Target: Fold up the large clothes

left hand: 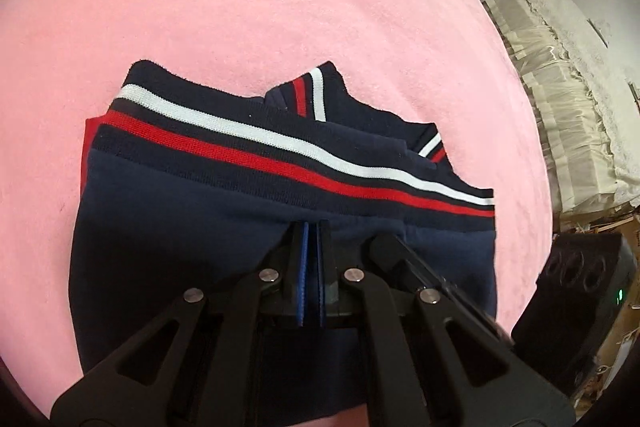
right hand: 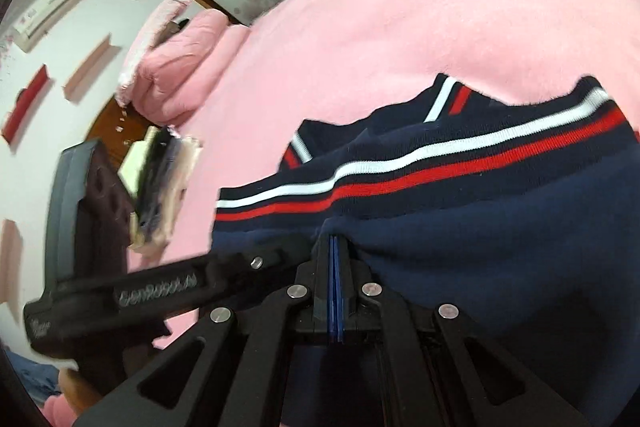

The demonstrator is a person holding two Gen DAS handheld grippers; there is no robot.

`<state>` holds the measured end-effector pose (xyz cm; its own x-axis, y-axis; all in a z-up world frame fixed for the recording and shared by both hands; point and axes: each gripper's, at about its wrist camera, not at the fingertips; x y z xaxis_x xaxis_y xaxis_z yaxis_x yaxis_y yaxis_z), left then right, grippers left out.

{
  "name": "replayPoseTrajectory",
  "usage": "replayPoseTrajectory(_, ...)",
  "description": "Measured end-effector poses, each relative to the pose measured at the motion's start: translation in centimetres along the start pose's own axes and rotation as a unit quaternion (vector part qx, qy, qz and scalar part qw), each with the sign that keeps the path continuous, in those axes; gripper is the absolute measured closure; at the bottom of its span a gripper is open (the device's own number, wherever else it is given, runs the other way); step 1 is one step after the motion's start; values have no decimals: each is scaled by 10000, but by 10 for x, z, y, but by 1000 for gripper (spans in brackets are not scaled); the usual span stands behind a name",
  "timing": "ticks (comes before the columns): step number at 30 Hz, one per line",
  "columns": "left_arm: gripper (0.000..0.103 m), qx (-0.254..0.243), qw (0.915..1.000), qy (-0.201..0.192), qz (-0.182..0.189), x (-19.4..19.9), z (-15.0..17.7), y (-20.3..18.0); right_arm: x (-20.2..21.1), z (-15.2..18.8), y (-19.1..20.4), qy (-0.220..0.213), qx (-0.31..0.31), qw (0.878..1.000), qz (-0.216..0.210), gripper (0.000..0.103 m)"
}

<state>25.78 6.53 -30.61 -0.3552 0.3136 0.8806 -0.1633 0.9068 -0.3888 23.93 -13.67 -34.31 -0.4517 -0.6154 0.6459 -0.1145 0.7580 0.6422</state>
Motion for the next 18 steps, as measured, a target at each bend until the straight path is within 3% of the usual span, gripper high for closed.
replayPoseTrajectory(4,102,-51,9999,-64,-58,9,-2,15,-1,-8,-16,113,-65,9999,5,103)
replayPoseTrajectory(8,102,-58,9993,-288,-211,28,-6,37,44,-11,-64,-584,-578,9944,669,103)
replayPoseTrajectory(9,102,-17,9974,-508,-515,35,-10,43,54,-11,-71,-727,-669,9913,871,103)
replayPoseTrajectory(10,102,42,9952,-682,-707,49,-12,53,66,-12,-81,-908,-727,9843,1329,103)
replayPoseTrajectory(11,102,101,9944,-761,-728,54,-14,57,74,-12,-86,-986,-741,9815,1463,103)
replayPoseTrajectory(12,102,211,9941,-837,-653,59,-17,62,81,-15,-91,-1059,-823,9821,1322,103)
replayPoseTrajectory(15,102,268,9956,-841,-314,67,-20,58,84,-18,-78,-1162,-732,9780,1571,103)
replayPoseTrajectory(18,102,-65,9984,-561,54,62,-11,34,78,-19,-48,-1278,-518,9854,1003,103)
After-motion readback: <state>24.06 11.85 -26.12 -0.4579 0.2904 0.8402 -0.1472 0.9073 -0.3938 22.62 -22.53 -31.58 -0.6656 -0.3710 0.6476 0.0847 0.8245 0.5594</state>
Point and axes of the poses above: each gripper's, at about its wrist camera, not at the fingertips, and x roughly against the way its jaws point, y to its left, z to its underside, and after that the axes turned 4 degrees about -z, right-handed
